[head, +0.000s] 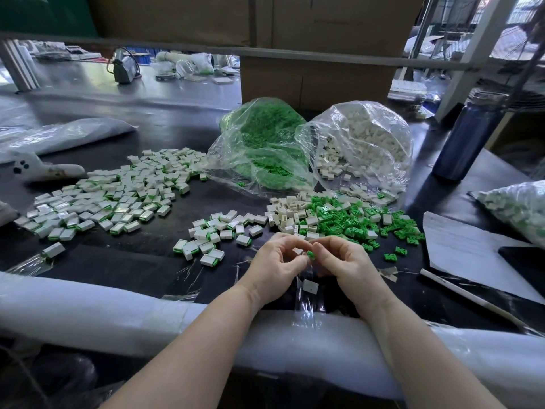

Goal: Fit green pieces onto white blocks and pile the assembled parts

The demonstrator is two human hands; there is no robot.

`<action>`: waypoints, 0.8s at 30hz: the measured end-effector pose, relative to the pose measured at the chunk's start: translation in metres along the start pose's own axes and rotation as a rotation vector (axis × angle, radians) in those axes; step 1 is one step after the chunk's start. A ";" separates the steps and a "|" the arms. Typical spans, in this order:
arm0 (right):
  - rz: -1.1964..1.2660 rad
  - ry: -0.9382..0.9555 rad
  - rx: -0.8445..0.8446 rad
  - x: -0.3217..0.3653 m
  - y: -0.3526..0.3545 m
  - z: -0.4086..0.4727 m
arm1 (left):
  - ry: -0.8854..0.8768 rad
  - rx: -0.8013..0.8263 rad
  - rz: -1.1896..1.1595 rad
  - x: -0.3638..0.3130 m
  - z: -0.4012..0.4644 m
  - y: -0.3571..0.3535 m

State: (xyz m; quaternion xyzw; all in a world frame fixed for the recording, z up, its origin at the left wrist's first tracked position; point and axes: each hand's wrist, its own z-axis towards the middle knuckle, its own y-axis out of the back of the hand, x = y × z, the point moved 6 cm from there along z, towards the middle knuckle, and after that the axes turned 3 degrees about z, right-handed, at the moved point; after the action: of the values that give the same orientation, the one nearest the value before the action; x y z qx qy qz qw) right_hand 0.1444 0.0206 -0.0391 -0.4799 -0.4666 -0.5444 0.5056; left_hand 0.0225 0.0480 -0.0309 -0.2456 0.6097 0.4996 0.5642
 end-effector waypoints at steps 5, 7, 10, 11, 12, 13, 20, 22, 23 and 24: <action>-0.057 -0.027 0.106 0.000 -0.006 0.000 | -0.010 0.019 -0.019 -0.003 -0.001 -0.002; -0.029 -0.035 0.114 -0.001 -0.006 0.001 | -0.015 0.035 -0.008 -0.003 -0.002 -0.003; 0.007 -0.049 0.113 -0.004 -0.005 0.001 | -0.021 0.044 -0.009 -0.004 -0.001 -0.005; 0.012 -0.052 0.116 -0.005 -0.005 0.001 | -0.023 0.043 -0.006 -0.004 -0.001 -0.005; 0.016 -0.055 0.120 -0.006 -0.005 0.001 | -0.025 0.041 0.001 -0.003 -0.001 -0.005; 0.019 -0.058 0.124 -0.006 -0.005 0.001 | -0.027 0.038 0.006 -0.004 -0.001 -0.005; 0.031 -0.057 0.146 -0.006 -0.007 0.000 | -0.056 0.066 0.016 -0.006 -0.001 -0.007; 0.029 -0.056 0.139 -0.006 -0.007 0.000 | -0.073 0.068 0.046 -0.005 -0.001 -0.008; 0.015 -0.052 0.136 -0.005 -0.007 0.000 | -0.080 0.070 0.065 -0.005 -0.001 -0.008; -0.005 -0.046 0.133 -0.005 -0.006 0.000 | -0.084 0.072 0.082 -0.004 -0.001 -0.009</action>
State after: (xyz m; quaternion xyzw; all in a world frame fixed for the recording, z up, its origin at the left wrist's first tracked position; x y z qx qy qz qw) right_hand 0.1383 0.0217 -0.0440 -0.4566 -0.5144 -0.5021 0.5242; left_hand 0.0308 0.0432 -0.0304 -0.1788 0.6128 0.5098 0.5768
